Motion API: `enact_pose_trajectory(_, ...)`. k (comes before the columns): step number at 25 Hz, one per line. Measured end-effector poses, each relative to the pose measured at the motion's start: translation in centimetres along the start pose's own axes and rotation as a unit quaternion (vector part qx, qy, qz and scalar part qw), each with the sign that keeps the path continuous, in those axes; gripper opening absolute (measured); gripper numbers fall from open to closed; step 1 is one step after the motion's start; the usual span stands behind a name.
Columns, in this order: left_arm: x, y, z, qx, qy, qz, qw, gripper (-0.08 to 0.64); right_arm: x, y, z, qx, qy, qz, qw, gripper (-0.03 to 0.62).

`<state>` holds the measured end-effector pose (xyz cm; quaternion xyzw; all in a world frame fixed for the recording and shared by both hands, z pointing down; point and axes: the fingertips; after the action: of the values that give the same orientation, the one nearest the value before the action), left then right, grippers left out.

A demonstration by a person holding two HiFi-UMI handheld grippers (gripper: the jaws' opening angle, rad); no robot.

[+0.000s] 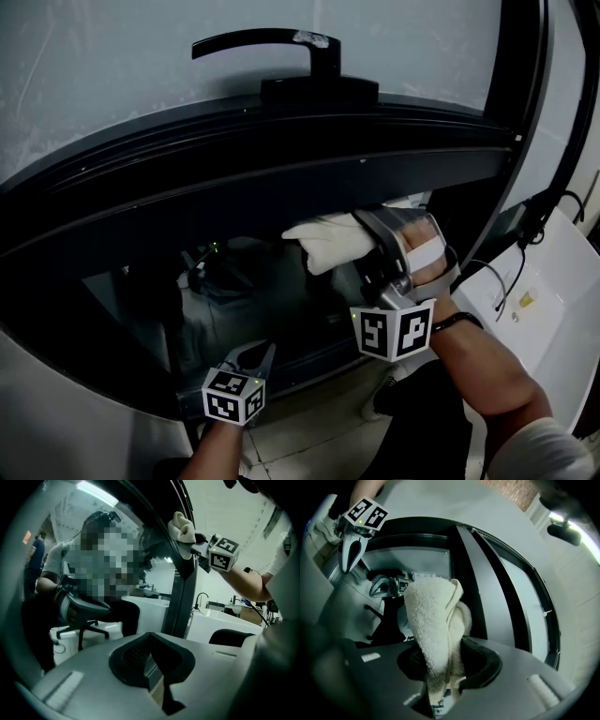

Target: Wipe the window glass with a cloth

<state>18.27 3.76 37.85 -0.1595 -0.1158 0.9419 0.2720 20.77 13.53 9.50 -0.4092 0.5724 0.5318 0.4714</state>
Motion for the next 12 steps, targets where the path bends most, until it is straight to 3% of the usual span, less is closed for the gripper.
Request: enact_pose_trajectory(12,0.6,-0.3,-0.4,0.002,0.003,0.006,1.0,0.017,-0.6,-2.0,0.3,0.0,-0.006,0.025,1.0,0.137)
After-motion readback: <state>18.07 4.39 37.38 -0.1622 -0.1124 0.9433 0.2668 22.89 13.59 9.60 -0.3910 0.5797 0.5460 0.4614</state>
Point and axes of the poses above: the fingertips, and each gripper's own axes: y backward along the fingers, x to its right, z out of its underside
